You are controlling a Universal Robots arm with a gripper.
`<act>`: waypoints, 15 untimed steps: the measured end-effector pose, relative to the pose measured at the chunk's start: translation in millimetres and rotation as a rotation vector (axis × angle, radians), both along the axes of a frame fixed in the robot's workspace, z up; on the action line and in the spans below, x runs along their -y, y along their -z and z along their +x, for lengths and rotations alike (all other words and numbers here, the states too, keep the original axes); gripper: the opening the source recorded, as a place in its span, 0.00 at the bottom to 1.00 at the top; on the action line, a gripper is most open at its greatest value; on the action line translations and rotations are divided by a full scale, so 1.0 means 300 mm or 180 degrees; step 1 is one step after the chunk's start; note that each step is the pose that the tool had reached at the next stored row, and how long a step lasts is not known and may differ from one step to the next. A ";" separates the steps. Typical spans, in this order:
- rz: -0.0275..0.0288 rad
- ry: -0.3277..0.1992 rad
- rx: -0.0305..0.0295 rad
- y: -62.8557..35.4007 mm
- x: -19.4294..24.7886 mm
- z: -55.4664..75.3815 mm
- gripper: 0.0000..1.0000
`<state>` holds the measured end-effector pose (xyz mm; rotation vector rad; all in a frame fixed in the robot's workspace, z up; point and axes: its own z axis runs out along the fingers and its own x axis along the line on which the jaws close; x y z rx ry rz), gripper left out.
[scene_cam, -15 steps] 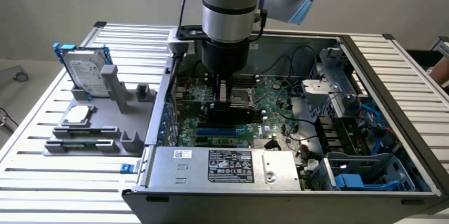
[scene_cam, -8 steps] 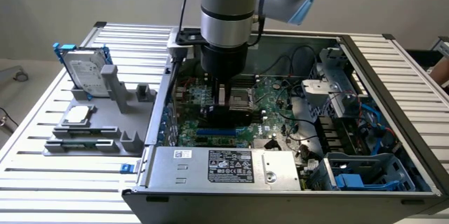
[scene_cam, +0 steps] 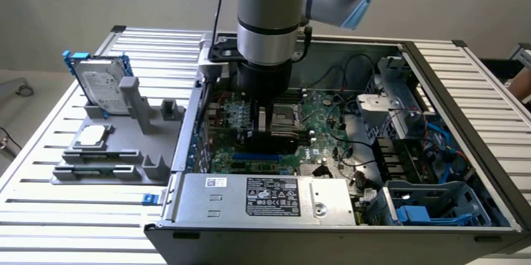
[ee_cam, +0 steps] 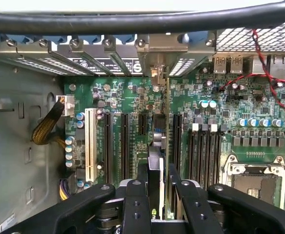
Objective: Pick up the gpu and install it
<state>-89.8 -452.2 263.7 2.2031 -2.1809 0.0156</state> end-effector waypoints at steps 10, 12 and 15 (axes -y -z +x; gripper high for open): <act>0.0021 -0.0024 0.0000 0.021 0.006 0.000 0.26; 0.0035 -0.0024 0.0000 0.023 0.006 0.000 0.26; 0.0042 -0.0025 0.0000 0.026 0.006 -0.003 0.26</act>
